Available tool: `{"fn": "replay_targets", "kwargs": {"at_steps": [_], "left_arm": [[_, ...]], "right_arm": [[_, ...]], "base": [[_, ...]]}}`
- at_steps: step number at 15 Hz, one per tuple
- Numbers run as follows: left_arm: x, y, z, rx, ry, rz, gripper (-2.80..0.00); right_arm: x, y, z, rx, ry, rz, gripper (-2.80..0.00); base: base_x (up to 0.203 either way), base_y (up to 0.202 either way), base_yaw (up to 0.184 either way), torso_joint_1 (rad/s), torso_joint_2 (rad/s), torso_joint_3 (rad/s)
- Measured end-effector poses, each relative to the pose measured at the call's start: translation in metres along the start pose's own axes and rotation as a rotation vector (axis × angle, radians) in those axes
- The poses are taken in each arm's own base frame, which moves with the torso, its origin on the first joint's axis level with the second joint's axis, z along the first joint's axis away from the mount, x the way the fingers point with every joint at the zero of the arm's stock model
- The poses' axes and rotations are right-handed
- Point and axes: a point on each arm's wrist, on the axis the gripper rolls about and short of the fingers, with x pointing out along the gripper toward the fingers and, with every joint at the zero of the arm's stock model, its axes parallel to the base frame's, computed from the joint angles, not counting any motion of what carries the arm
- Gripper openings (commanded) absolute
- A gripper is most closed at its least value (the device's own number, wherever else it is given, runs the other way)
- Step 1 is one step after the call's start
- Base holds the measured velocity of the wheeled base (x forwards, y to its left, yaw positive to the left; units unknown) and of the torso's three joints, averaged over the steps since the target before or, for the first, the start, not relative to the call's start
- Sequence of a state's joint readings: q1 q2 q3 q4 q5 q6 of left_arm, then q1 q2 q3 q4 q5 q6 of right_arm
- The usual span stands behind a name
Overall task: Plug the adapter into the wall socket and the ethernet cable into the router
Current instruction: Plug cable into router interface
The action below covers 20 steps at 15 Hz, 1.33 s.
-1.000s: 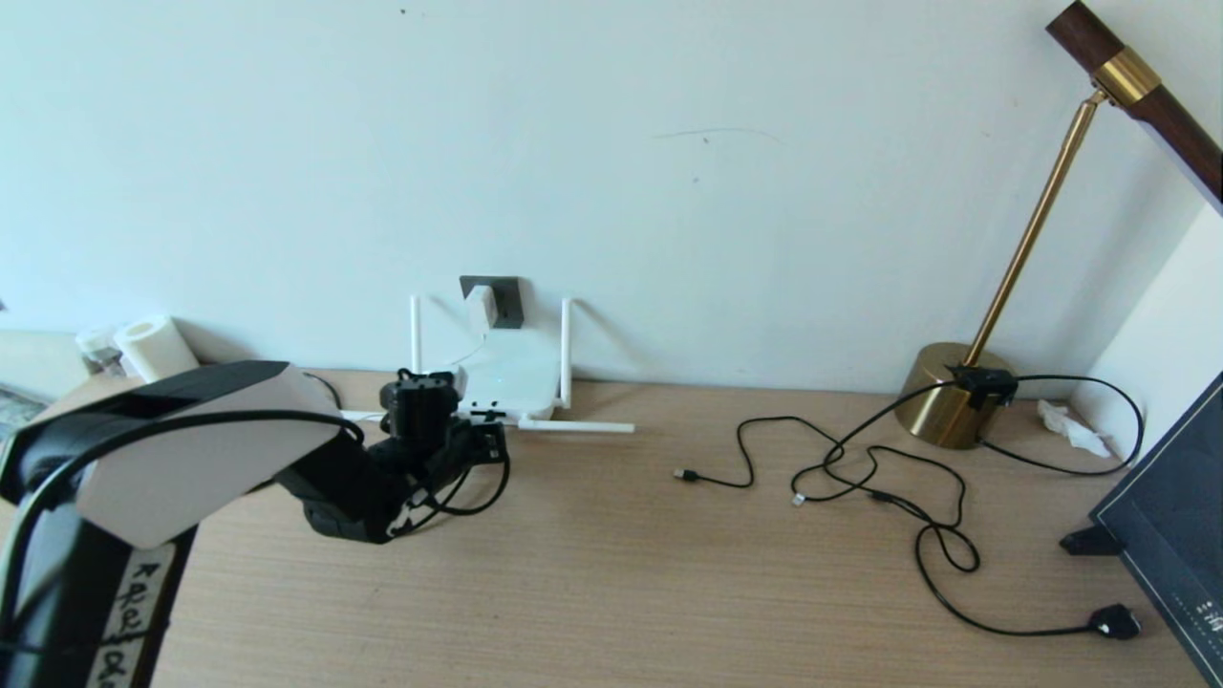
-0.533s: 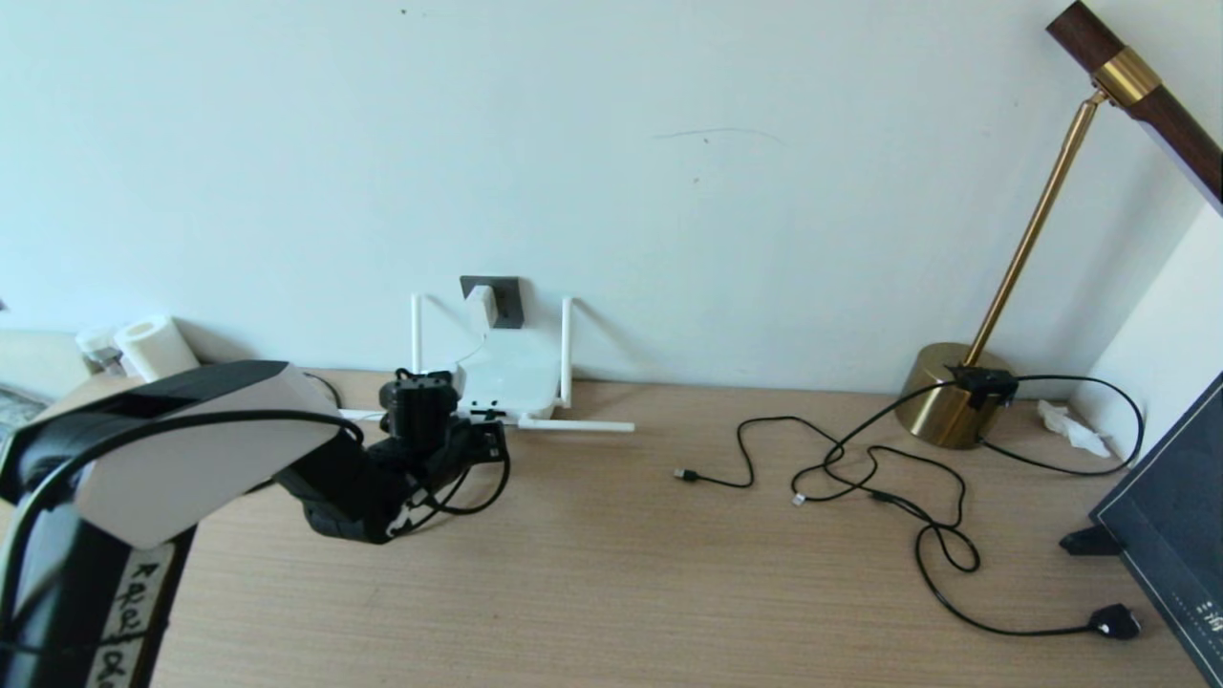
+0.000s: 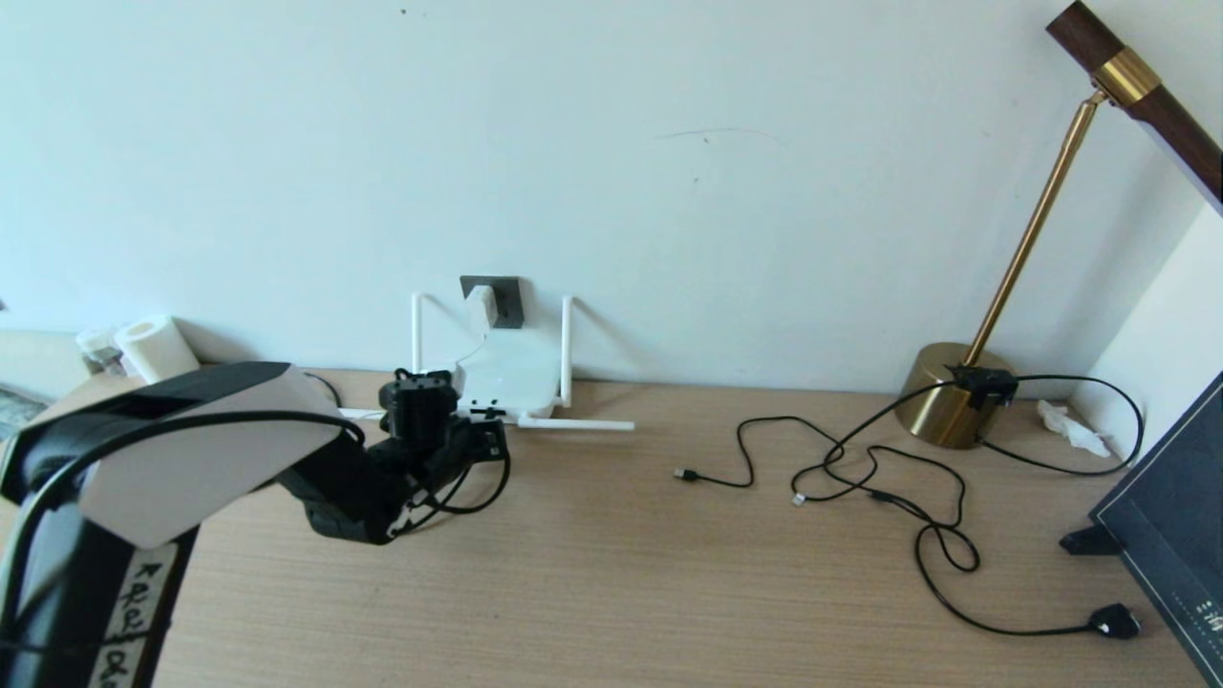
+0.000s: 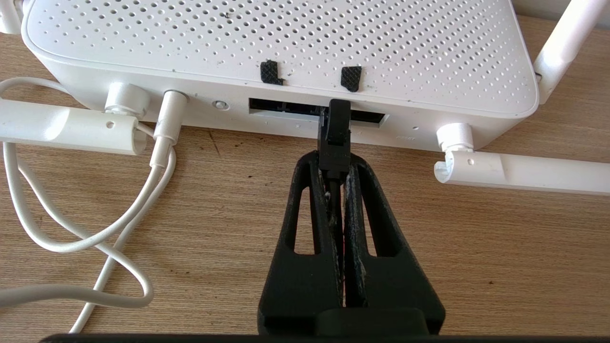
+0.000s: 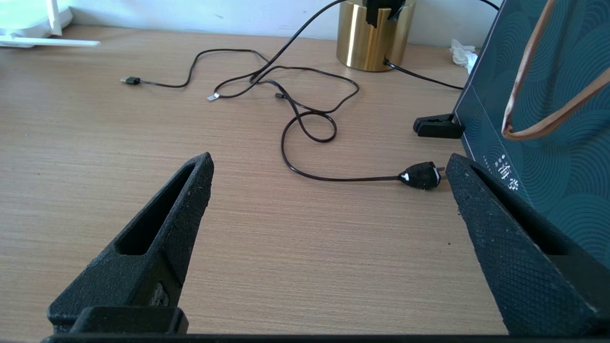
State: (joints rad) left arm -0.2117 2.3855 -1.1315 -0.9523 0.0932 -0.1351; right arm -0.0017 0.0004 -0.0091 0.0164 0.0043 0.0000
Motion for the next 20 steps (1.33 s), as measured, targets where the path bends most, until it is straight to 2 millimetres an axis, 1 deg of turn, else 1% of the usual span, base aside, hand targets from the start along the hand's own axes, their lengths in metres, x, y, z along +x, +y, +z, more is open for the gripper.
{"fn": "replay_targets", "kwargs": {"at_steps": [7,12,13,14,20], "left_arm": [[-0.0022,0.0005,-0.0047,0.004,0.014,0.002,-2.80],[-0.0024,0.0002,-0.0034,0.004,-0.005,0.001,-2.80],[-0.0023,0.0002,-0.0035,0.009,-0.005,0.000,-2.17],[-0.0022,0.0004,-0.0036,0.013,-0.006,0.000,0.00],[-0.0017,0.0004,-0.0020,0.013,-0.021,-0.004,0.00]], "right_arm": [[0.0000,0.0000,0.0000,0.000,0.000,0.000,0.00],[0.0000,0.0000,0.0000,0.000,0.000,0.000,0.00],[0.0000,0.0000,0.0000,0.000,0.000,0.000,0.00],[0.0000,0.0000,0.0000,0.000,0.000,0.000,0.00],[0.0000,0.0000,0.0000,0.000,0.000,0.000,0.00]], "base": [[0.000,0.000,0.000,0.000,0.00,0.000],[0.000,0.000,0.000,0.000,0.00,0.000],[0.000,0.000,0.000,0.000,0.00,0.000],[0.000,0.000,0.000,0.000,0.00,0.000],[0.000,0.000,0.000,0.000,0.00,0.000]]}}
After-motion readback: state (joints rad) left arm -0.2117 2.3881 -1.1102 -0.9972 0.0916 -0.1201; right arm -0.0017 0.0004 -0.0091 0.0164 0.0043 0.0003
